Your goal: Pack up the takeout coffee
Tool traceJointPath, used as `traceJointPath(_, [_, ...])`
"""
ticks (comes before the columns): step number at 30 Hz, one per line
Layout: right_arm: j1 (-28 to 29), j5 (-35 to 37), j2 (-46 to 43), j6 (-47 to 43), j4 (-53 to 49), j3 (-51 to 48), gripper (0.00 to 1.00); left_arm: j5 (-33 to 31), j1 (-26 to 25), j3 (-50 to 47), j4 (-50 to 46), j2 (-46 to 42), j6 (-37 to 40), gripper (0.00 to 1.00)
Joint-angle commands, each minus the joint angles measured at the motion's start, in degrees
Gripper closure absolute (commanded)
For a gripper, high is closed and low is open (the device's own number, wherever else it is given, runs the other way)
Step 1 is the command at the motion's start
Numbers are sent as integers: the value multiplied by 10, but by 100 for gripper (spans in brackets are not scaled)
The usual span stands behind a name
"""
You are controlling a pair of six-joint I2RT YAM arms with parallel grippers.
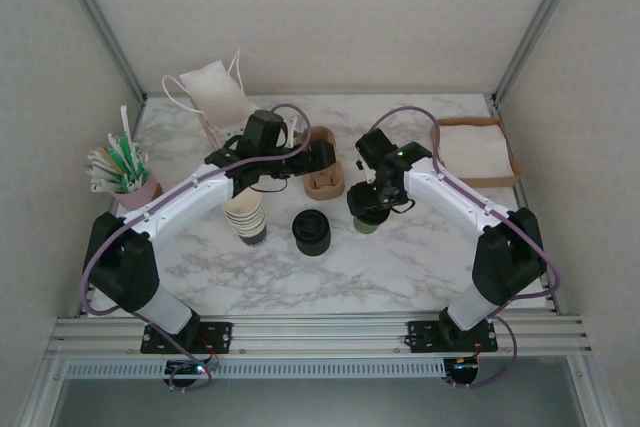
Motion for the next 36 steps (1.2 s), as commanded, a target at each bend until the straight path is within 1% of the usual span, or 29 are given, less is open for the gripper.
traceJointPath(1, [7,-8,-12,-6,-35,-8,16,10,-8,20,11,13,-6,0])
traceJointPath(5, [7,-9,-27,-1,-40,2,12,10,-13,25,9,16,-4,1])
traceJointPath(10, [8,-9,-45,7,-40,13,8,16,-16,27,11,22,-4,8])
traceJointPath(13, [7,-5,-51,15,-40,17,7,21,-18,30,10,26,-4,14])
traceJointPath(15, [6,2,-64,23,-39,13,8,22,-21,32,10,29,-4,21])
traceJointPath(17, [1,5,-83,32,-32,4,11,25,-24,35,7,34,-3,34])
traceJointPath(20, [-15,-10,-119,48,-13,-19,21,26,-34,43,0,41,1,52])
traceJointPath(21, [-24,-20,-133,52,-1,-31,27,26,-38,46,-2,44,1,59])
traceJointPath(22, [-34,-32,-145,57,8,-42,36,26,-42,47,-3,47,1,64])
traceJointPath(24, [-60,-61,-170,67,32,-69,58,26,-51,49,0,53,0,75])
traceJointPath(26, [-83,-92,-187,76,53,-92,78,26,-59,50,3,61,-1,83])
traceJointPath(29, [-114,-142,-202,82,86,-130,98,29,-71,50,8,75,-3,89])
traceJointPath(30, [-124,-158,-203,86,96,-140,100,30,-74,51,9,80,-2,91])
traceJointPath(32, [-147,-200,-204,93,123,-164,100,30,-78,54,9,93,0,94])
traceJointPath(36, [-176,-254,-196,107,167,-197,100,31,-77,55,9,115,3,96])
